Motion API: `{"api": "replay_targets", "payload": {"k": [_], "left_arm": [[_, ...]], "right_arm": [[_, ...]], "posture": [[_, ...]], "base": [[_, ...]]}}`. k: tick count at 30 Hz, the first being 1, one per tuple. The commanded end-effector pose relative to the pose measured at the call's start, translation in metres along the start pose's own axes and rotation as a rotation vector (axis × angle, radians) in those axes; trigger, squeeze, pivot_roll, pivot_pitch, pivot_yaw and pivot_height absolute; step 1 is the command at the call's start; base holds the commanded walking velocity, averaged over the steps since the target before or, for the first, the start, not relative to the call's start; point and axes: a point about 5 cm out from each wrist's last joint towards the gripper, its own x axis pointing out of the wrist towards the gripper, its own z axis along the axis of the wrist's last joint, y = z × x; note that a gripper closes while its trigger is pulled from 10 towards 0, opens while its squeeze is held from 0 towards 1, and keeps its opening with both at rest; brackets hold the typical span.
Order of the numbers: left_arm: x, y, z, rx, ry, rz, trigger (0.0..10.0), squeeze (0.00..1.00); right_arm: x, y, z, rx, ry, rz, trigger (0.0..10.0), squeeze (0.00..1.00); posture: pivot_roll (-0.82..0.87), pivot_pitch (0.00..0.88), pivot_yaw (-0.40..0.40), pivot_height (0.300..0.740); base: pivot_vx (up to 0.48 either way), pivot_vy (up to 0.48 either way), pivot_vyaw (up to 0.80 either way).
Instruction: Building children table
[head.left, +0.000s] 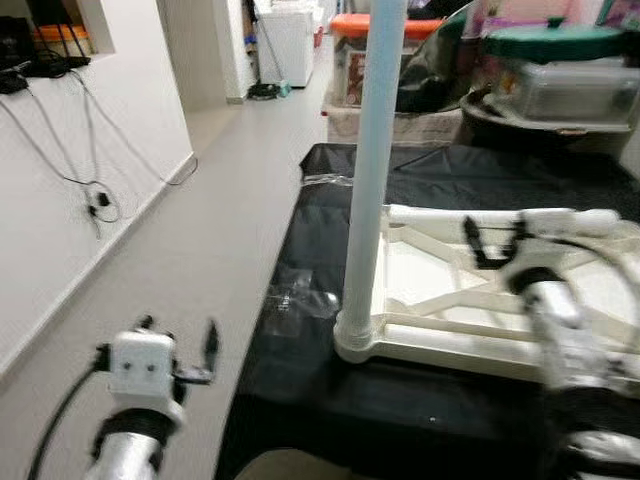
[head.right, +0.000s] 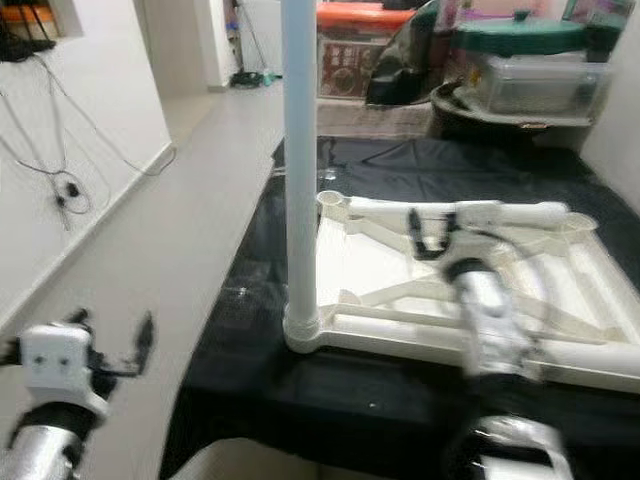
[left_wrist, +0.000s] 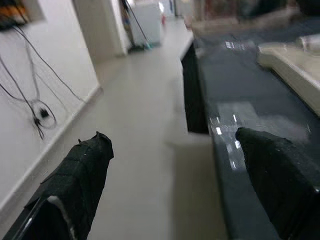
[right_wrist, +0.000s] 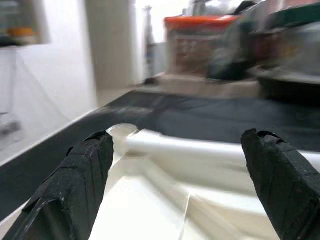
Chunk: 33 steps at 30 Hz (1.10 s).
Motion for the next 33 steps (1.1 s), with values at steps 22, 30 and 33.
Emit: {"api": "replay_targets", "payload": {"k": [22, 30, 33], "left_arm": [[-0.018, -0.047, -0.008, -0.059, 0.024, -0.33, 10.0, 0.0], [-0.022, -0.055, -0.013, -0.06, 0.037, -0.359, 10.0, 0.0], [-0.022, -0.056, -0.014, -0.06, 0.04, -0.37, 10.0, 0.0]], "right_arm": [[-0.01, 0.039, 0.017, 0.152, 0.137, 0.854, 10.0, 1.0], [-0.001, 0.073, 0.012, 0.194, 0.103, 0.988, 10.0, 0.0], [0.003, 0.081, 0.012, 0.202, 0.085, 1.002, 10.0, 0.0]], "posture": [[-0.01, 0.03, 0.03, 0.74], [0.01, 0.02, 0.02, 0.74], [0.0, 0.018, 0.026, 0.74]], "base": [[0.0, 0.0, 0.0], [0.0, 0.0, 0.0], [0.0, 0.0, 0.0]]}}
